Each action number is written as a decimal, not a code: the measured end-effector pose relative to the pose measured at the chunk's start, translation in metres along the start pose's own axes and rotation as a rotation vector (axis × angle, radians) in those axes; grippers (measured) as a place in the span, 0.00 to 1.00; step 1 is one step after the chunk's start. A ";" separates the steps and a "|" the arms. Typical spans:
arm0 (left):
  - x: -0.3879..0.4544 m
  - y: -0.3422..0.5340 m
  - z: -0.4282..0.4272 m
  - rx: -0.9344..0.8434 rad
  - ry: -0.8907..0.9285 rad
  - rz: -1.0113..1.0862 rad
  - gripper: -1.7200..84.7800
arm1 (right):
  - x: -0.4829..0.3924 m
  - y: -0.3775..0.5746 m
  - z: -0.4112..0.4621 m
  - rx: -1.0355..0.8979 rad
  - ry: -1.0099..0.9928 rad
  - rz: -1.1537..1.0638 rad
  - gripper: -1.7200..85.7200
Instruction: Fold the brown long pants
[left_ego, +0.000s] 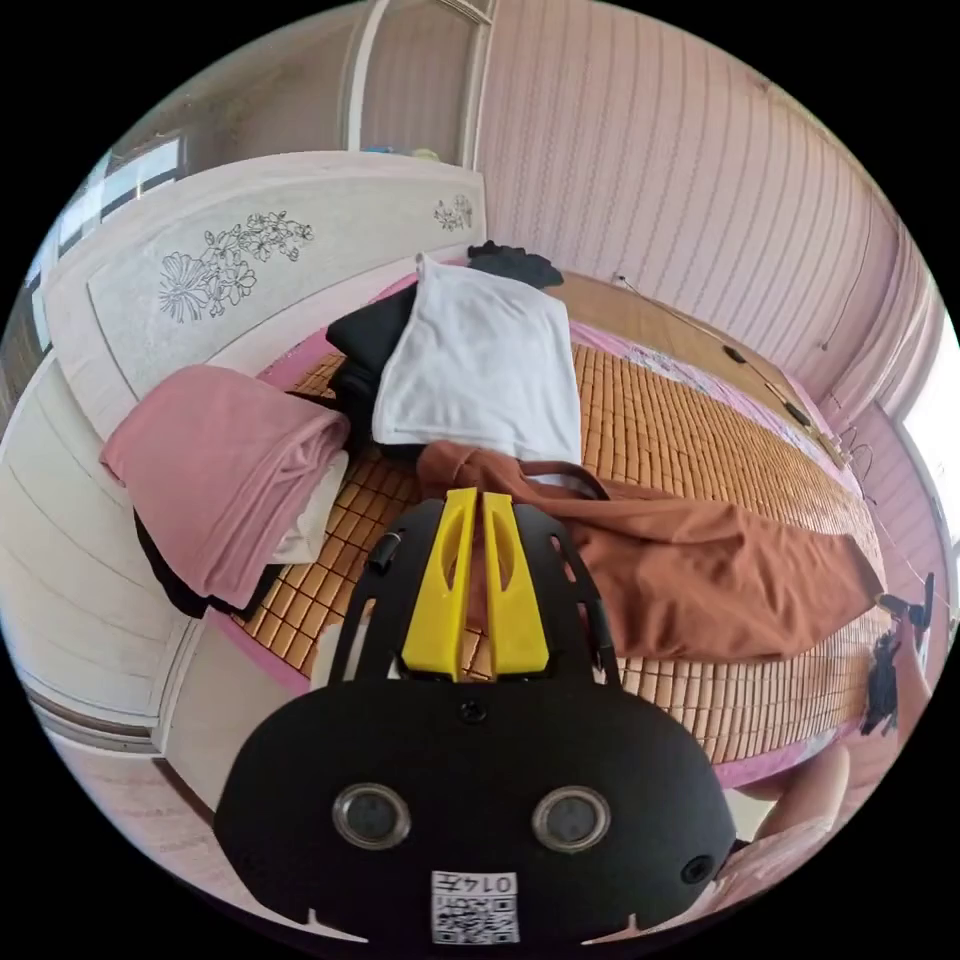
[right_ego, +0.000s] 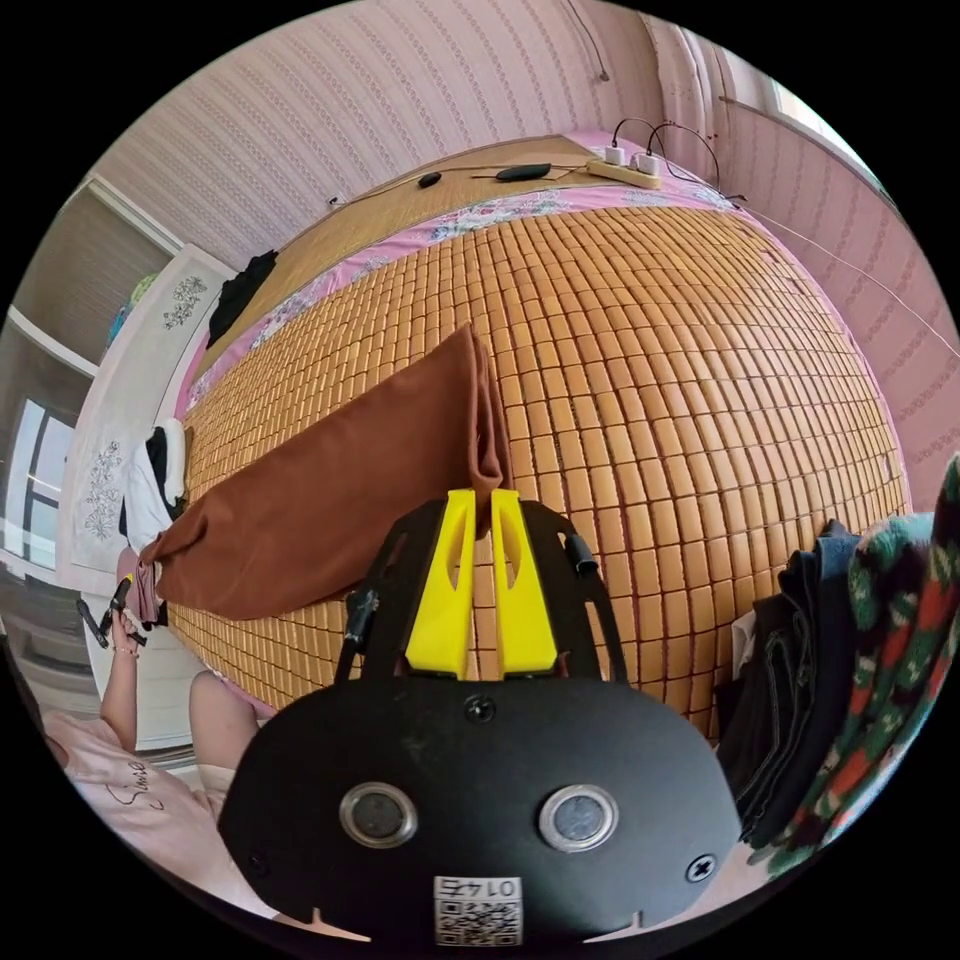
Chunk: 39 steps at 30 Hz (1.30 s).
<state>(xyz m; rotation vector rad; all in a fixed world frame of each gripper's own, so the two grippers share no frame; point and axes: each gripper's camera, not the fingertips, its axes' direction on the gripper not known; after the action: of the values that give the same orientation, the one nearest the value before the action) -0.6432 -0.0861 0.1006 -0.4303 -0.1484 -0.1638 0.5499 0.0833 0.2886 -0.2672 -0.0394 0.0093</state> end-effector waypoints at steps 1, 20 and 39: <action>0.018 -0.001 0.021 -0.096 0.017 0.068 0.01 | -0.001 0.011 -0.006 0.002 0.014 -0.001 0.03; 0.091 0.035 0.021 -0.358 0.075 0.310 0.02 | 0.022 0.199 -0.061 -0.050 0.398 0.200 0.08; 0.081 -0.021 0.111 -0.423 0.017 0.108 0.11 | 0.002 0.225 -0.075 0.087 0.119 0.409 0.03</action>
<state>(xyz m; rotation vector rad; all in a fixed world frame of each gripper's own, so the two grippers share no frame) -0.5801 -0.0683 0.2232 -0.8562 -0.0725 -0.0918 0.5542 0.2806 0.1571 -0.1844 0.1343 0.4011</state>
